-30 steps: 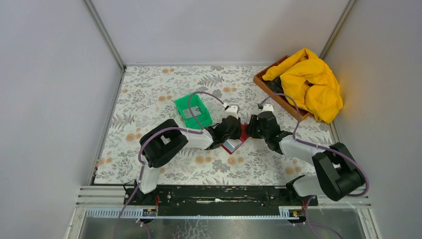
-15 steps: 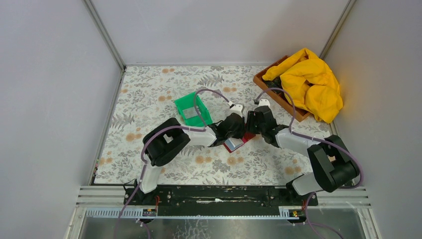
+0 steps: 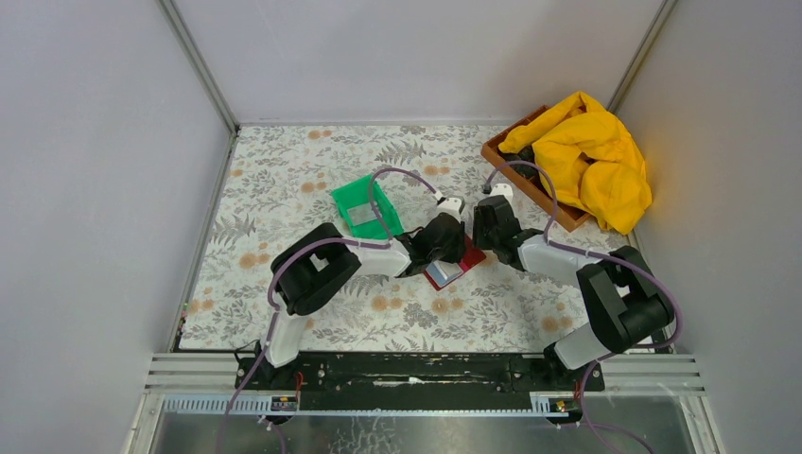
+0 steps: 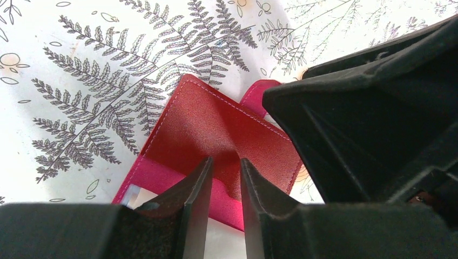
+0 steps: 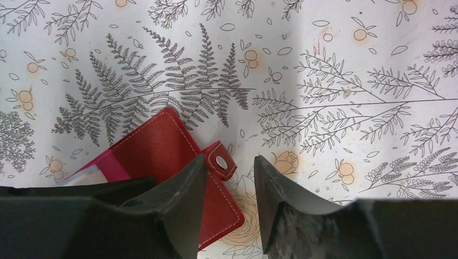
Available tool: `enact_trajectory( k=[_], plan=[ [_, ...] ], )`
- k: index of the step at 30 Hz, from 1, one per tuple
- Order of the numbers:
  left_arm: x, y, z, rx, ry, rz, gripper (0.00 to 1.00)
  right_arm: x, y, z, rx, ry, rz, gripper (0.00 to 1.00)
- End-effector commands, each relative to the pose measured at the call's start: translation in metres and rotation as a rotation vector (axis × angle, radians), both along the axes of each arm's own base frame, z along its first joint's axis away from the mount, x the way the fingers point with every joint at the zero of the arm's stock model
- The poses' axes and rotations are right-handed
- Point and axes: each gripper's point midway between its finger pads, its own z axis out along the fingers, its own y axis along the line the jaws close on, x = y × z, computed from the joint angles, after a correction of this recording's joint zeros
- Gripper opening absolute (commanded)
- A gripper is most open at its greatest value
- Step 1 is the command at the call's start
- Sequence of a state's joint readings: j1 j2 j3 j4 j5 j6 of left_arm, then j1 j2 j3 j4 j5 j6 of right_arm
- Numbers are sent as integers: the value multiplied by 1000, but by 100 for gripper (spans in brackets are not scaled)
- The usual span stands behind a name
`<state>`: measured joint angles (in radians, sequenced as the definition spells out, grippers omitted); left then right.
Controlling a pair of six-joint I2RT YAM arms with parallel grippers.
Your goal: Take the credit cards out of the card holder
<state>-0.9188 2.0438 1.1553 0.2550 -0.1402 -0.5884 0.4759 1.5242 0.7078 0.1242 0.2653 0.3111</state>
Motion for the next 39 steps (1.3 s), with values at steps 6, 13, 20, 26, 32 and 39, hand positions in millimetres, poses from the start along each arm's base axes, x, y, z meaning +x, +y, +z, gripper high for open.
enact_trajectory(
  k=[6,13,20,26,32,39],
  plan=[
    [-28,10,-37,90,115,-77,32,14,-2,18,6,-87,-41,16],
    [-28,10,-26,75,97,-82,33,0,-9,20,15,-75,-57,0],
    [-26,14,-14,73,75,-71,33,-21,-20,18,27,-60,-88,0],
    [-27,14,-12,71,76,-75,34,-39,-26,14,46,-33,-97,0],
    [-28,13,-12,69,81,-79,34,-50,-30,11,51,-20,-98,0],
    [-30,13,-15,69,96,-81,34,-57,-29,17,78,-33,-85,15]
  ],
)
